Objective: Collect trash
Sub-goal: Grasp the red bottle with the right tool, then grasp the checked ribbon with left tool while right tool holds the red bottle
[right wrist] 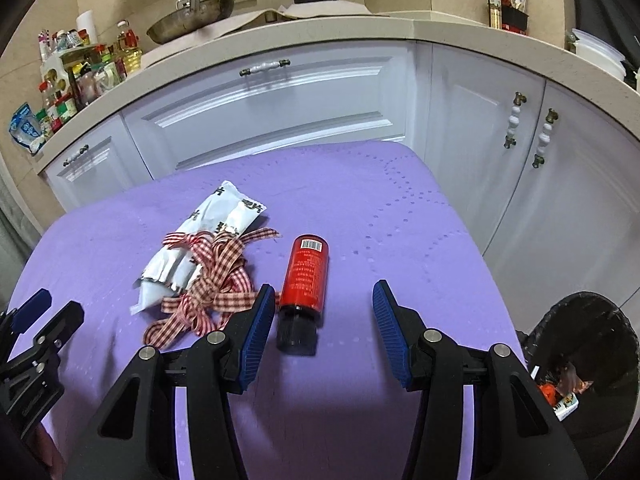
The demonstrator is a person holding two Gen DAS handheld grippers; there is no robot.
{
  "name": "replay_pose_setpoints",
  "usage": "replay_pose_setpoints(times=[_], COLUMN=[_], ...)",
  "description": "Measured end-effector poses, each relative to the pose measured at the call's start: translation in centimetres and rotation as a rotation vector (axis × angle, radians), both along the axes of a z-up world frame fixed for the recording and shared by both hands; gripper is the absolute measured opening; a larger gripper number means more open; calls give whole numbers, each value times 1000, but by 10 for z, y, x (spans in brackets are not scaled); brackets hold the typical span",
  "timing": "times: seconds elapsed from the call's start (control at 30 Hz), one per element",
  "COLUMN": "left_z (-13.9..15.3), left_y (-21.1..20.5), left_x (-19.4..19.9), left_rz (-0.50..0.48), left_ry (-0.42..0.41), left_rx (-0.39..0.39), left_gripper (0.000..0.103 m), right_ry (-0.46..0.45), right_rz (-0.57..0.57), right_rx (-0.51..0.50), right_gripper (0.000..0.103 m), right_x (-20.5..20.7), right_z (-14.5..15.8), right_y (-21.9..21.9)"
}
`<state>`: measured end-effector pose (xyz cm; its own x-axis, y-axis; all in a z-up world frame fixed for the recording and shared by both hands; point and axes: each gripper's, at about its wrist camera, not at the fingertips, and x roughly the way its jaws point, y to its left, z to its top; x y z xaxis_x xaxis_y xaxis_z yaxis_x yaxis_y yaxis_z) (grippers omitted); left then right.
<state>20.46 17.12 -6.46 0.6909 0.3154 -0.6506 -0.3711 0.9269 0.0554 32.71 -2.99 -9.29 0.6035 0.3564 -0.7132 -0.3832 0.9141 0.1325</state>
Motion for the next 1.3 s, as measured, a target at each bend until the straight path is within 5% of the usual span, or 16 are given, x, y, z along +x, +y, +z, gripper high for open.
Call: replay_pose_setpoints(times=[0.23, 0.83, 1.3], left_z=[-3, -6, -11], left_y=[0, -50, -97], left_x=[4, 15, 71], left_rz=[-12, -139, -188], left_ry=[3, 21, 48], left_rx=[-17, -67, -24], left_gripper=[67, 67, 66], right_ry=[43, 25, 23], right_rz=[29, -31, -58], right_rx=[-5, 26, 68], right_gripper=[25, 25, 25], right_x=[9, 3, -1], right_z=[-8, -5, -6], right_y=[8, -36, -72])
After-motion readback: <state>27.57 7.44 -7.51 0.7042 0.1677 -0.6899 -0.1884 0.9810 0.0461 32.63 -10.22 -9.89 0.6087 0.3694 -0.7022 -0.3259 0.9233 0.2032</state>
